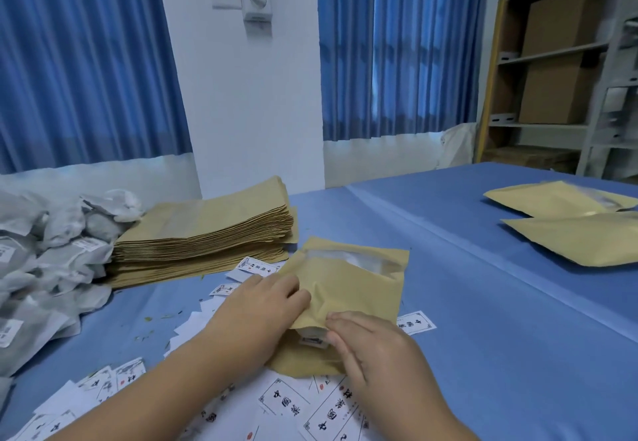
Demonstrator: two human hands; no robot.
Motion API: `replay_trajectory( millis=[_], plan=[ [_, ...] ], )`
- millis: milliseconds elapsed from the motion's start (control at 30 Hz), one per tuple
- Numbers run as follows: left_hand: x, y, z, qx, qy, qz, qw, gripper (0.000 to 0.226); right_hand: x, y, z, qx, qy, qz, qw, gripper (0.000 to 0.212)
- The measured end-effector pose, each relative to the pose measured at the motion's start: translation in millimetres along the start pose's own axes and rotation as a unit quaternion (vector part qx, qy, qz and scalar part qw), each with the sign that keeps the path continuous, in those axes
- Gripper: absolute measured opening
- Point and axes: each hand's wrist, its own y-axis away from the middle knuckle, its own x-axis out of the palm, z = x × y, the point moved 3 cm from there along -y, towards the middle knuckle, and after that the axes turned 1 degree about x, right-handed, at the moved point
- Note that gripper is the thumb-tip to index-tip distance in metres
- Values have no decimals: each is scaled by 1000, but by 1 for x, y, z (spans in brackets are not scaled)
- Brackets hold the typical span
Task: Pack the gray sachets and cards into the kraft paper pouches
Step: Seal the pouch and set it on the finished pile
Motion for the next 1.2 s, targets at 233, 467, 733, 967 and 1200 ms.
replay_trajectory(
  millis=[233, 467, 733, 967, 1200],
  plan=[
    [-5, 21, -3, -77, 204, -40, 975, 36, -3, -1, 0, 25, -31, 33, 999, 14],
    [8, -1, -19, -72, 18, -2, 997, 40, 1, 1, 2, 16, -57, 94, 994, 13],
    [20, -1, -4, -35, 102, 77, 991, 16, 6, 2, -10, 75, -47, 171, 981, 37],
    [23, 38, 7, -40, 230, 158, 959, 39, 7, 8, -16, 86, -60, 239, 965, 33],
    [37, 54, 7, -18, 294, 252, 922, 46, 11, 11, -7, 29, -29, 284, 958, 37]
  ],
)
